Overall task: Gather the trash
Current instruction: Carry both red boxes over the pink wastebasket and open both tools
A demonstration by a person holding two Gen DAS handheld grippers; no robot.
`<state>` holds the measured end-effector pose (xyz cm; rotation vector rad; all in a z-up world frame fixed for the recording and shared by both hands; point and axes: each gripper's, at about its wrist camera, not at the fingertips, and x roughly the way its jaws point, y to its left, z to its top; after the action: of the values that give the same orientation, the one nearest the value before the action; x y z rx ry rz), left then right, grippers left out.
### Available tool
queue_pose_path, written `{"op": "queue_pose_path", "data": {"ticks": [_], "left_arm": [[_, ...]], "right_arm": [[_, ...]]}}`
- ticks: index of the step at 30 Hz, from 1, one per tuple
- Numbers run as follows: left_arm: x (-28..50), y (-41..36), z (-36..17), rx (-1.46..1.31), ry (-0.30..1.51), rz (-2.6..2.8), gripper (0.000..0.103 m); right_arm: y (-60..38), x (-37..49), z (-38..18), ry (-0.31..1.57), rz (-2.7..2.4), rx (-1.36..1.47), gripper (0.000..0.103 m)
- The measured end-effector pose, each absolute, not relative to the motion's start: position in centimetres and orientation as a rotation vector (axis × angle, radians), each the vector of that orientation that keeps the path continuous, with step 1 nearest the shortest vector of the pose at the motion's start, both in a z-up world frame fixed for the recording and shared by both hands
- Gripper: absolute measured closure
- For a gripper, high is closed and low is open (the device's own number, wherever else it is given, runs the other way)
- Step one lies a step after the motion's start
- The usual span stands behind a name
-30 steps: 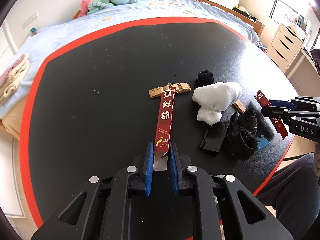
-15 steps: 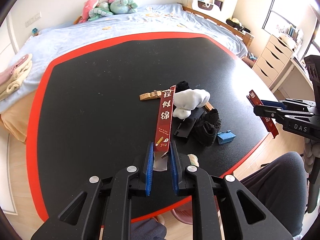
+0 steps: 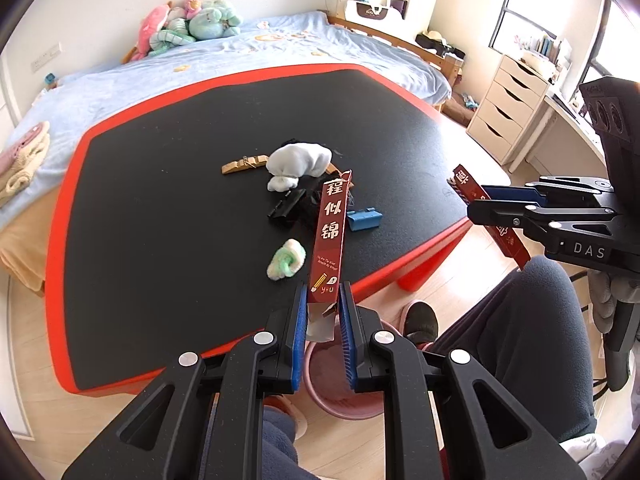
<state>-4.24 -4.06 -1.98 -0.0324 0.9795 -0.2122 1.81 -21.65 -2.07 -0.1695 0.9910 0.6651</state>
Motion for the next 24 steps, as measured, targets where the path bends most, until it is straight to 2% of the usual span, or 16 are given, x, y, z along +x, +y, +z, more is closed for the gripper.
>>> {"op": "queue_pose_path", "data": {"ticks": [12,21,24], "left_arm": [[-7.6,-7.3,-6.1,-0.043,1.078,-0.282,0.087],[-7.9,-7.9,-6.7,-0.052,1.096,-0.301,0.087],[-7.7,-7.8,-6.7,-0.073,1.098,-0.314,0.082]], "right_arm": [[-22.2,-2.4,-6.6,1.077,0.711,-0.162,0.078],[-22.5,-3.0,-7.4,1.098,0.734,-0.146,0.078],[-22.7,-2.9,-7.4,1.100,0.733,-0.138,0.074]]}}
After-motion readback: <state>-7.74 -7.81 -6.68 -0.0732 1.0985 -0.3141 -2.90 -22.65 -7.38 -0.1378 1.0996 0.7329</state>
